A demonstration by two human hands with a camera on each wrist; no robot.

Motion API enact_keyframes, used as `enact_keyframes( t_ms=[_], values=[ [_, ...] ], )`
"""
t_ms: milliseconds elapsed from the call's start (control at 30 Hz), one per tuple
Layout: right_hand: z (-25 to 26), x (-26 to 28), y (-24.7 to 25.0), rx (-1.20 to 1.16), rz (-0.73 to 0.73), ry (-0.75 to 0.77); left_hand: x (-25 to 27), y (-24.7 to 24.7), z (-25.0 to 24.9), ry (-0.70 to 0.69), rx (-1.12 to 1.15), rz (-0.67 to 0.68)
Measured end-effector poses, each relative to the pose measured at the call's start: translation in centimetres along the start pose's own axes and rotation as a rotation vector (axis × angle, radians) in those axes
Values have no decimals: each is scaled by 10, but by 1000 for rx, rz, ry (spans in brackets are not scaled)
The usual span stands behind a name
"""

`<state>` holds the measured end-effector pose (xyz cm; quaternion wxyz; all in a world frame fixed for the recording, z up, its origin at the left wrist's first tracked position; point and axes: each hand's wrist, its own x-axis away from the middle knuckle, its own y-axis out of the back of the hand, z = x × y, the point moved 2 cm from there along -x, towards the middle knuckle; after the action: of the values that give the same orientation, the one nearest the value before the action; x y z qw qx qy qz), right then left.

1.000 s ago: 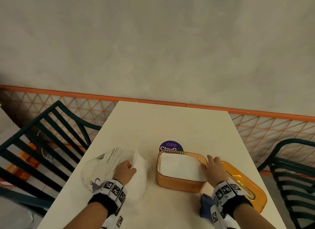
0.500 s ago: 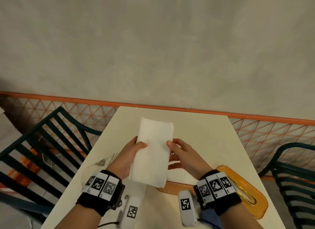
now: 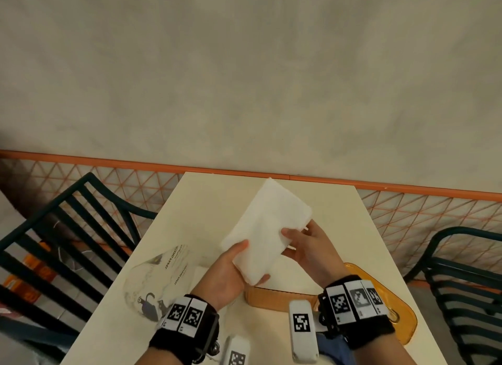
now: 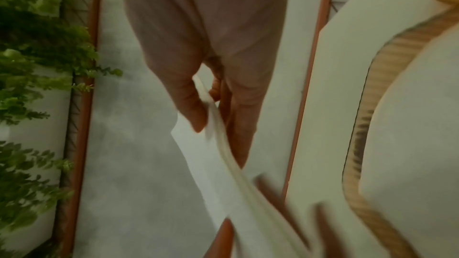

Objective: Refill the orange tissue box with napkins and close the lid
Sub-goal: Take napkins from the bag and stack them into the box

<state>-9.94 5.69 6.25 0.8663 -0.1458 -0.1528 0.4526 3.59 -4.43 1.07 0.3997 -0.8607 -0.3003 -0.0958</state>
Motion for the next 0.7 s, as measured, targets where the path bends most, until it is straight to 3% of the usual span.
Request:
enact_keyframes(
  t_ms=[167,300,433,533,633,700],
  values=[
    [16,6,32,82,-99,-81,-4,-2,-25,-144,-221,-19],
    [12,7,29,332,-23,-180,-11,-14,-27,-96,-457,-14],
    [16,-6,45,404,-222,-124,-27,-22,-27,-113,-561,-132],
    [6,-20,61,637,-332,-158,-50,-18,-26,-206,-754,-313],
    [-18,-30,72,909,-384,-233,-70,-13,-13,-276,-1016,-336],
    [-34,-31,76,1074,-372,-289,-79,-7,2,-248,-1199,-328]
  ],
)
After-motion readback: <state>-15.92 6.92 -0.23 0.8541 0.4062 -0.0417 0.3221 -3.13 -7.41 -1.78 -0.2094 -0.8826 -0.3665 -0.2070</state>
